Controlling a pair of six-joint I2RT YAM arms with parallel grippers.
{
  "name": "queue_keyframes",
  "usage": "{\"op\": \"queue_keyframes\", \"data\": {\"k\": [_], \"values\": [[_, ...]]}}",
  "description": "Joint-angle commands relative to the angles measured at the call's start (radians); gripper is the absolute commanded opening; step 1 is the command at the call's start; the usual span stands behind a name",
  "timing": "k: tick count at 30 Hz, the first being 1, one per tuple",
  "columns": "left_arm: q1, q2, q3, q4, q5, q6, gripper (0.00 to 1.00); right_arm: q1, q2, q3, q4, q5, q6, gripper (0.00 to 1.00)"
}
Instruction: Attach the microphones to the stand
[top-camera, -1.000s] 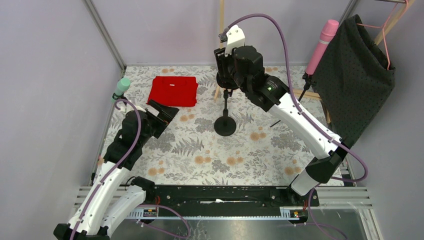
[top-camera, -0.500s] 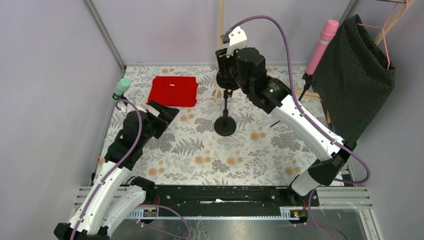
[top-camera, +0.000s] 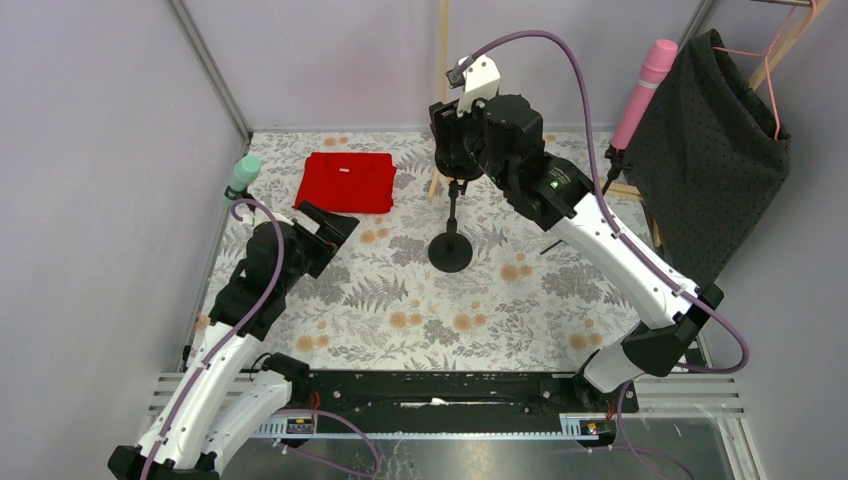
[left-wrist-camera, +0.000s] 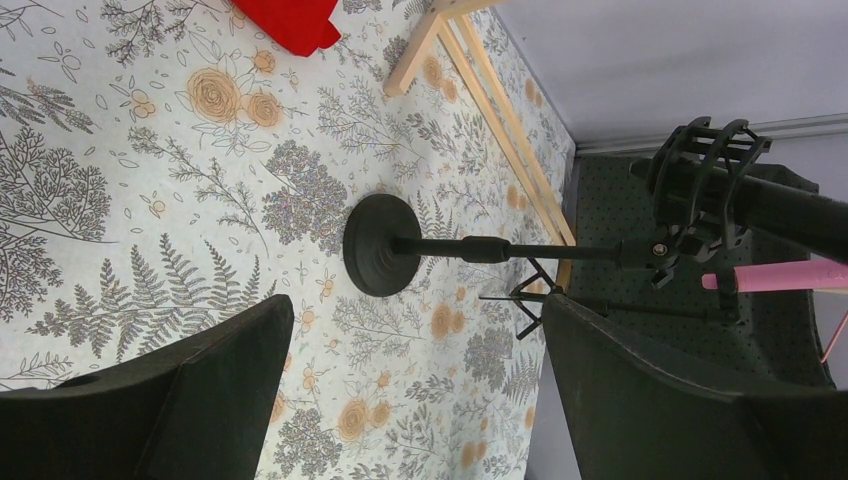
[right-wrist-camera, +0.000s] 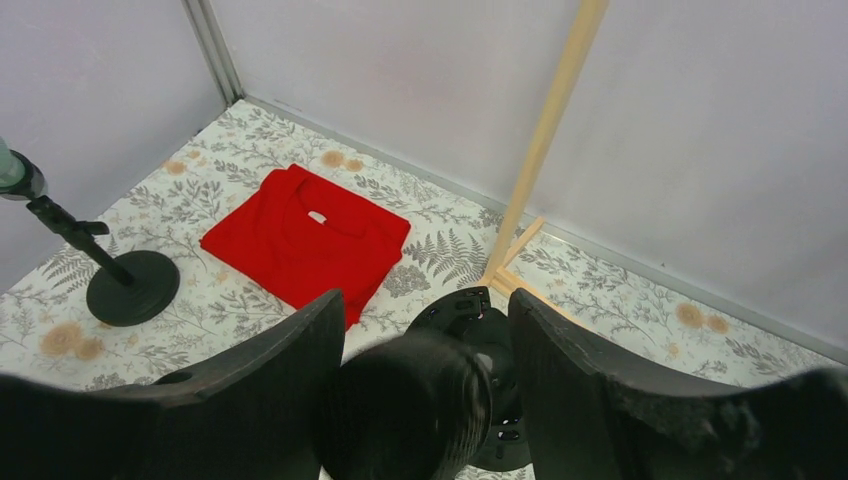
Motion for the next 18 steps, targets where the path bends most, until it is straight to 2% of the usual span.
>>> {"op": "queue_keyframes", "data": {"k": [1,11,18], "values": [[0.005,0.0,-0.009,0.056,0.014,-0.002,0.99,-0.005,-0.046,0.006,0.011,-0.024,0.002,0.69],[0.005,0.003,-0.018,0.062,0.022,-0.003,0.99,-0.004,-0.068,0.015,0.022,-0.073,0.007,0.72],[0.005,0.003,-0.003,0.063,-0.004,0.068,0.99,-0.004,-0.122,-0.014,0.073,-0.171,0.027,0.74]]}}
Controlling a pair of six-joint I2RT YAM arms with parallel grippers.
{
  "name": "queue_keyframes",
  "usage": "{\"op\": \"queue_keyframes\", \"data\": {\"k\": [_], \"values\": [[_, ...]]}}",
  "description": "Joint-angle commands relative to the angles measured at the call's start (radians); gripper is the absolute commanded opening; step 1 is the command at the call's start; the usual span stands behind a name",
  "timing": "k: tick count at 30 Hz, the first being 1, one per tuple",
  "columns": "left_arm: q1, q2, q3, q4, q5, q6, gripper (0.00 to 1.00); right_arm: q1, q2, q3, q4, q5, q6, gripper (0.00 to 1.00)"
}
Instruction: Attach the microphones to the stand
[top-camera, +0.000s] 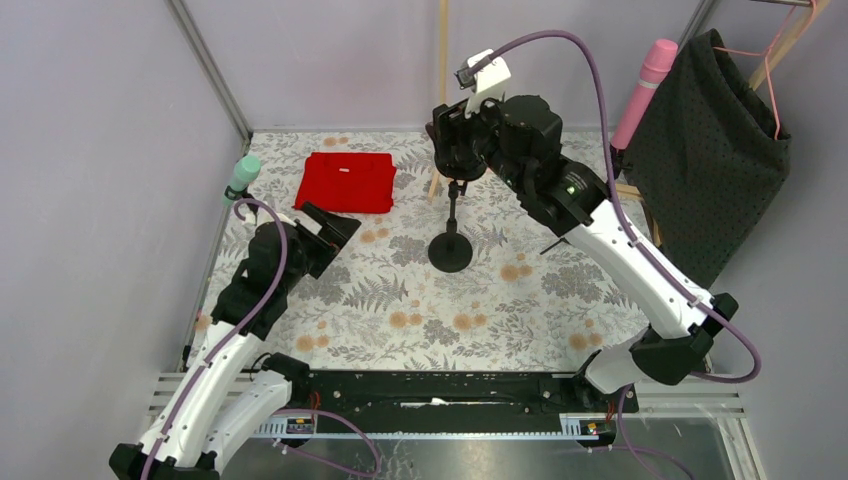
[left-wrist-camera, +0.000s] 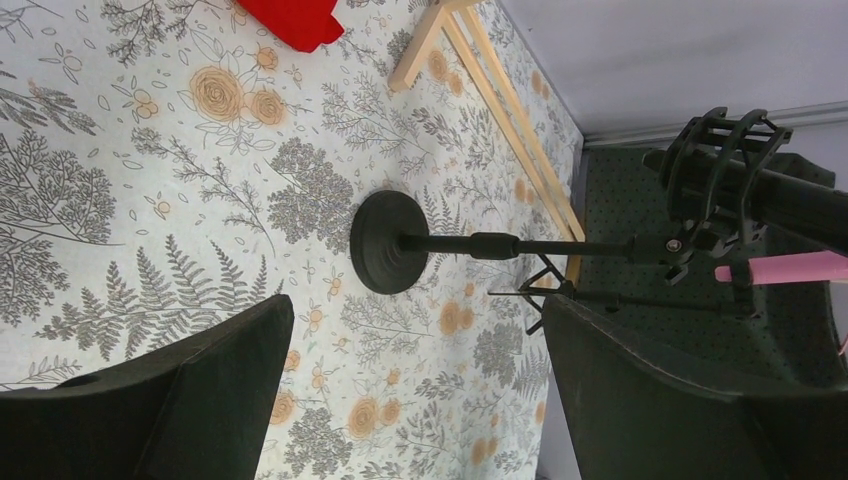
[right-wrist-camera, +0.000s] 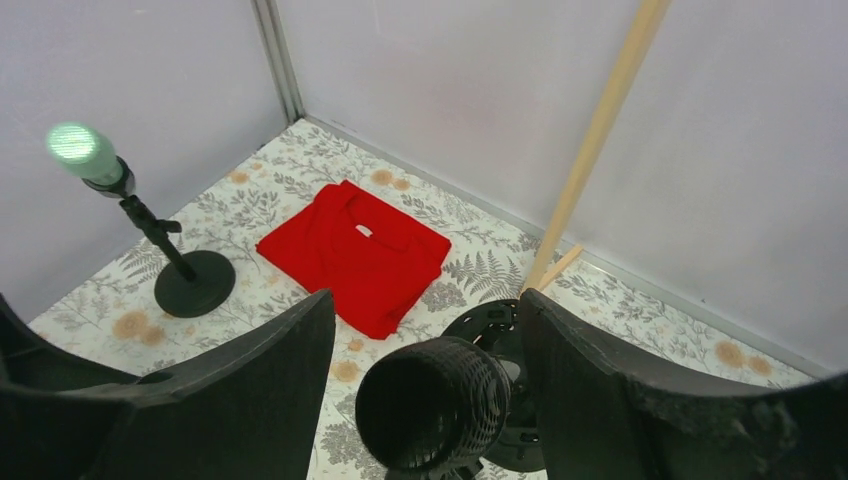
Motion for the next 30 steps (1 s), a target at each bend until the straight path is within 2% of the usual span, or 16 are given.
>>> {"op": "queue_keyframes", "data": {"k": [1,6,13,22,25,27,30], "values": [[0.005,-0.004,0.018,0.047,-0.023,0.079,0.99,-0.004,-0.088,-0.023,0.081,-0.079,0.021,0.74],[0.005,-0.014,0.042,0.042,-0.095,0.188,0.99,-0.004,-0.191,-0.126,0.181,-0.108,0.016,0.76],[0.005,-0.031,0.104,-0.026,-0.241,0.324,0.99,-0.005,-0.416,-0.395,0.324,-0.067,-0.024,0.78],[0.005,-0.071,0.146,-0.083,-0.403,0.518,0.99,-0.004,-0.688,-0.615,0.201,0.028,0.027,0.89],[0.005,-0.095,0.144,-0.087,-0.415,0.57,0.99,-0.004,-0.772,-0.689,0.155,0.055,0.067,0.91],[0.005,-0.112,0.142,-0.093,-0.413,0.611,0.99,-0.005,-0.818,-0.738,0.116,0.071,0.111,0.99],[0.006,-0.151,0.135,-0.1,-0.41,0.67,0.99,-0.005,-0.87,-0.808,0.051,0.088,0.165,1.0]]}}
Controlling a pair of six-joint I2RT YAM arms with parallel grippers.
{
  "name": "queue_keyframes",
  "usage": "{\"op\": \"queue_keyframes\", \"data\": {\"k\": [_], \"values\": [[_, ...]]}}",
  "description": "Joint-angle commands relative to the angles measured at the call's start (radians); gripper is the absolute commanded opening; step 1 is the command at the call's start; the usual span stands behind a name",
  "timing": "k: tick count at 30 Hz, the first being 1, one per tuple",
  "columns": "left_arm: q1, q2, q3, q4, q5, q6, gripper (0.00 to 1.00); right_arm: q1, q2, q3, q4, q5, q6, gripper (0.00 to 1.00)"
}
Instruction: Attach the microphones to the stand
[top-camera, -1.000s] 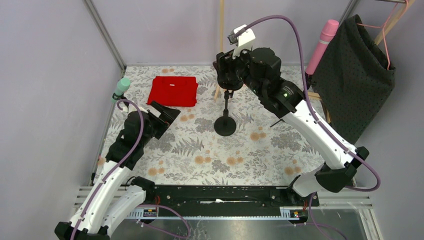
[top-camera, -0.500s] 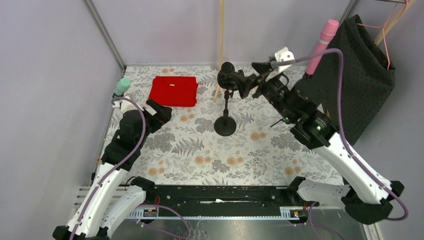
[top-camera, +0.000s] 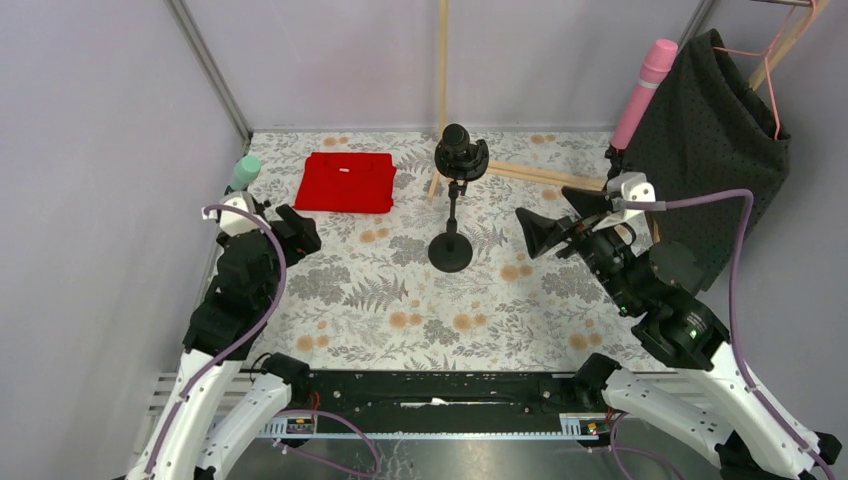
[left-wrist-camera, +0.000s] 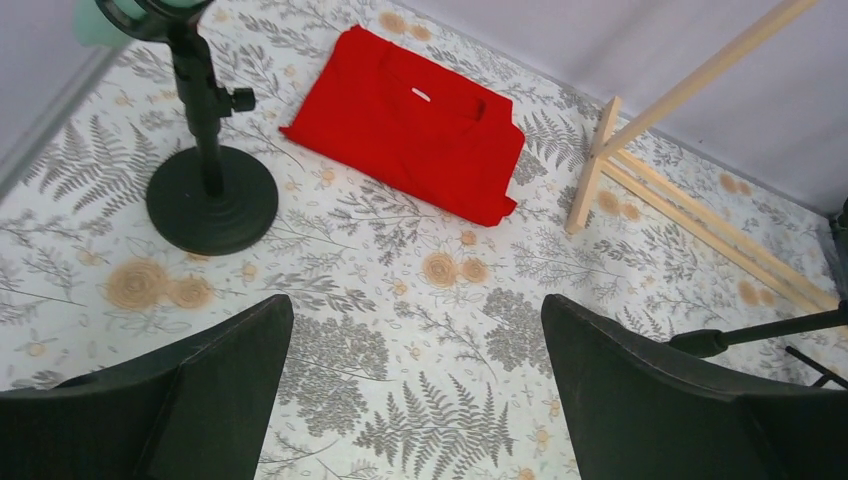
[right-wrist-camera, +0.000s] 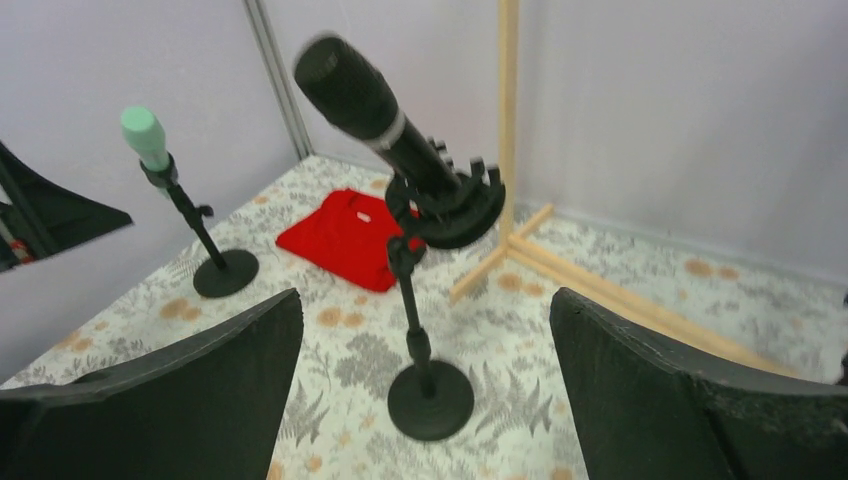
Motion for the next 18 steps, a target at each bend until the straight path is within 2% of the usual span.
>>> {"op": "queue_keyframes", "data": {"k": [1,12,18], "values": [[0.005,-0.057,0.019,0.008,-0.029,0.134,0.99,-0.004,-0.058,-0.089,-0.098,0.054,0.113,1.0],[0.005,-0.212,-0.089,0.053,0.069,0.25,0.99,-0.004,-0.214,-0.305,-0.153,0.096,0.207,1.0],[0.006,-0.215,-0.104,0.076,0.123,0.268,0.99,-0.003,-0.255,-0.381,-0.156,0.146,0.219,1.0]]}}
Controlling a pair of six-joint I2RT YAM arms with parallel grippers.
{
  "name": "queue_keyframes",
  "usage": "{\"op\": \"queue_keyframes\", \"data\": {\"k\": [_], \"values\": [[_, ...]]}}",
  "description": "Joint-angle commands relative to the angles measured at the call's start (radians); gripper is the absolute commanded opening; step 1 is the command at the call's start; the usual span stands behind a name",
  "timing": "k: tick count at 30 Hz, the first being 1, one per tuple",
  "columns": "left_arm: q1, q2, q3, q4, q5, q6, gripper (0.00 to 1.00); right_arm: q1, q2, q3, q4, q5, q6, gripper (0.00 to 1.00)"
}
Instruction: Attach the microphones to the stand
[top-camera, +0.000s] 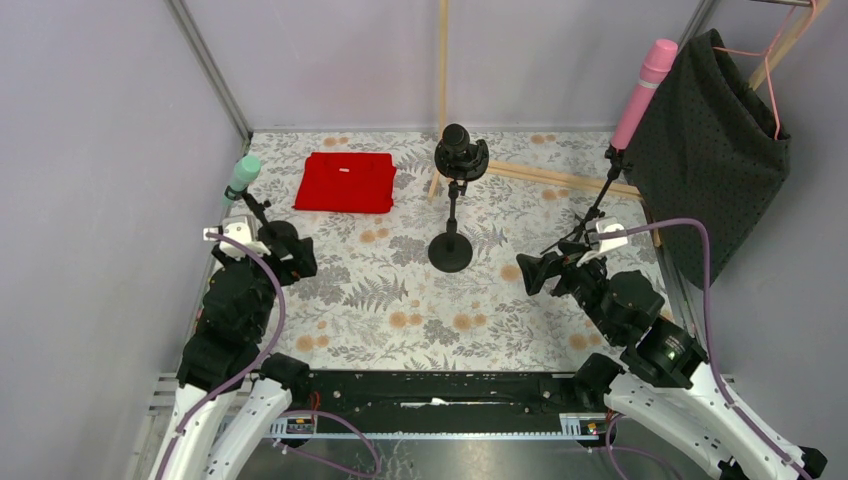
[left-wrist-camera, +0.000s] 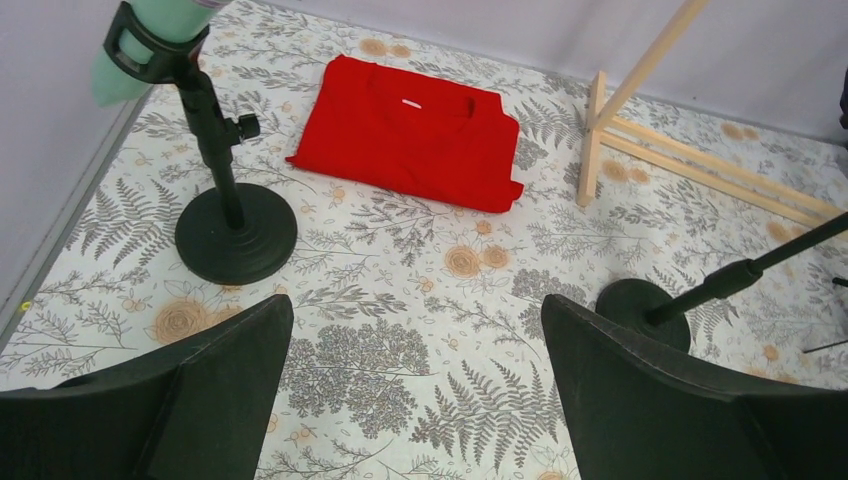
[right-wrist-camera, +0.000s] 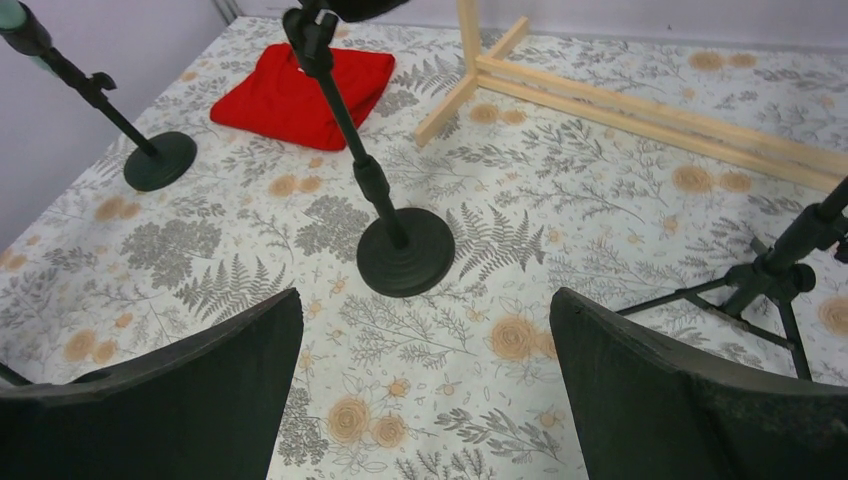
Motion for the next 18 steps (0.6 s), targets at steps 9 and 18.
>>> {"op": "queue_keyframes", "data": {"k": [9,18], "values": [[0.005,-0.007,-0.005,0.063,0.027,0.04,0.99,-0.003,-0.022,-0.084,0.018,0.046,0.014,1.0],[0.005,-0.012,0.003,0.063,0.039,0.038,0.99,-0.005,-0.016,-0.099,0.035,0.037,0.004,1.0]]}}
